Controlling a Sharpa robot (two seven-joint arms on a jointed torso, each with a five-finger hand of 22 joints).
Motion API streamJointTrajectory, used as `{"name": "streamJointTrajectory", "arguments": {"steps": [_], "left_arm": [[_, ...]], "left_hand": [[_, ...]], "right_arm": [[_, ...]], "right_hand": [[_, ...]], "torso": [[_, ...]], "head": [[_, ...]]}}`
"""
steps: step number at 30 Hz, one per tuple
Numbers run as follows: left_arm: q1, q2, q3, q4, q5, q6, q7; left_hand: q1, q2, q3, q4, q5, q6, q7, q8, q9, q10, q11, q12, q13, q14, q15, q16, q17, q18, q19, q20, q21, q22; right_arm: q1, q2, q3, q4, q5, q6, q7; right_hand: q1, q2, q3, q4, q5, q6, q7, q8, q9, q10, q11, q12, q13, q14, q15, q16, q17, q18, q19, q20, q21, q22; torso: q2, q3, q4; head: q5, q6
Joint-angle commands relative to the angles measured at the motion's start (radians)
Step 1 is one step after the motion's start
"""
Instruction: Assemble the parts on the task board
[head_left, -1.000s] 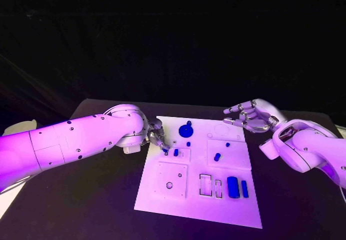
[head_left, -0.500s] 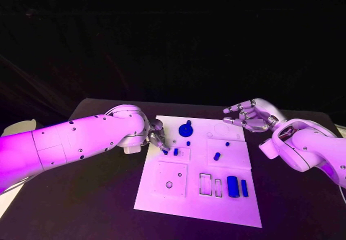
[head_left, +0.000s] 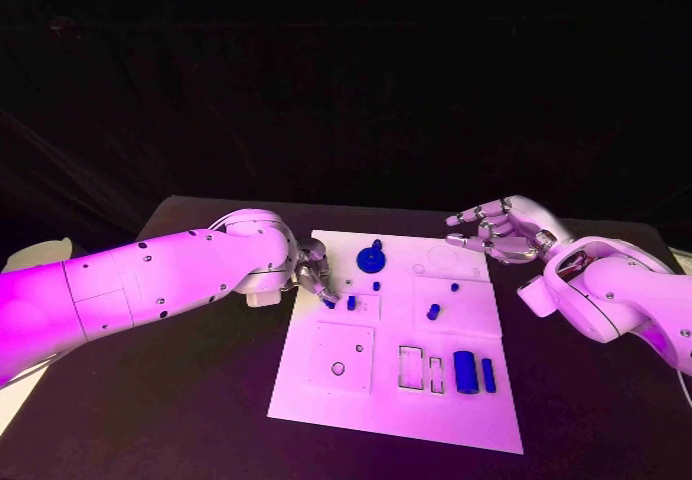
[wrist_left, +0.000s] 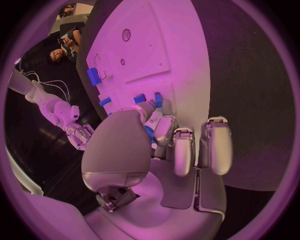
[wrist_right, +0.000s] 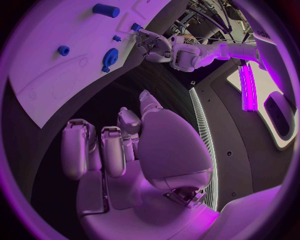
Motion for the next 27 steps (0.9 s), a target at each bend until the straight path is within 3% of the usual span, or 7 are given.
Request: {"name": "streamJointTrajectory", "arguments": {"steps": [1,15,20,27], "left_arm": [[-0.002,0.000,-0.002,0.002,-0.013,0.038,0.006],[-0.002,0.006,-0.002,0.001,-0.012,0.048,-0.010],[-0.002,0.009,-0.002,-0.003,0.000,0.045,-0.026],[-0.002,0.017,-0.002,-0.010,0.015,0.040,-0.055]], "left_hand": [[0.008,-0.001,0.109,-0.114,0.005,0.005,-0.007,-0.005,-0.001,0.008,0.000,-0.001,0.000,0.103,0.002,0.003,0.263,0.003,0.039,-0.001,0.005,0.135],[0.003,0.003,0.108,-0.114,0.005,0.011,-0.006,-0.008,-0.005,0.010,0.001,0.002,0.002,0.103,0.002,0.003,0.263,0.003,0.039,0.000,0.005,0.135],[-0.026,0.019,0.094,-0.095,0.003,0.018,-0.011,-0.009,-0.007,0.013,-0.001,0.003,0.004,0.103,0.002,0.003,0.263,0.004,0.039,0.001,0.004,0.135],[-0.057,0.022,0.054,-0.078,0.001,0.029,-0.018,-0.004,-0.004,0.018,-0.007,0.009,0.009,0.103,-0.003,0.003,0.263,0.001,0.044,-0.002,0.011,0.145]], "right_arm": [[-0.001,0.001,0.000,0.000,-0.002,0.010,0.010],[-0.001,0.001,0.000,0.002,-0.002,0.010,0.010],[-0.001,0.000,0.000,0.003,-0.002,0.010,0.010],[-0.001,-0.002,0.000,0.007,-0.002,0.009,0.011]], "right_hand": [[-0.001,0.011,-0.006,0.000,0.006,0.004,-0.002,0.005,0.001,-0.007,0.000,-0.005,-0.001,0.078,0.000,-0.004,0.167,0.015,-0.005,0.003,-0.006,-0.001],[-0.002,0.013,-0.008,0.000,0.007,0.003,-0.002,0.005,0.001,-0.006,0.000,-0.005,-0.002,0.078,0.000,-0.005,0.167,0.015,-0.005,0.003,-0.006,-0.001],[-0.002,0.013,-0.008,0.000,0.007,0.003,-0.002,0.005,0.001,-0.006,0.000,-0.005,-0.002,0.078,0.000,-0.005,0.167,0.015,-0.005,0.003,-0.006,-0.001],[-0.002,0.013,-0.008,0.000,0.007,0.003,-0.002,0.005,0.001,-0.006,0.000,-0.005,-0.002,0.078,0.000,-0.005,0.167,0.015,-0.005,0.003,-0.006,-0.001]], "torso": [[0.000,0.0000,-0.0005],[0.000,0.0010,-0.0004],[0.000,0.0010,-0.0014],[0.000,0.0015,-0.0007]], "head": [[0.002,-0.001],[0.003,-0.004],[0.003,-0.006],[0.002,-0.009]]}}
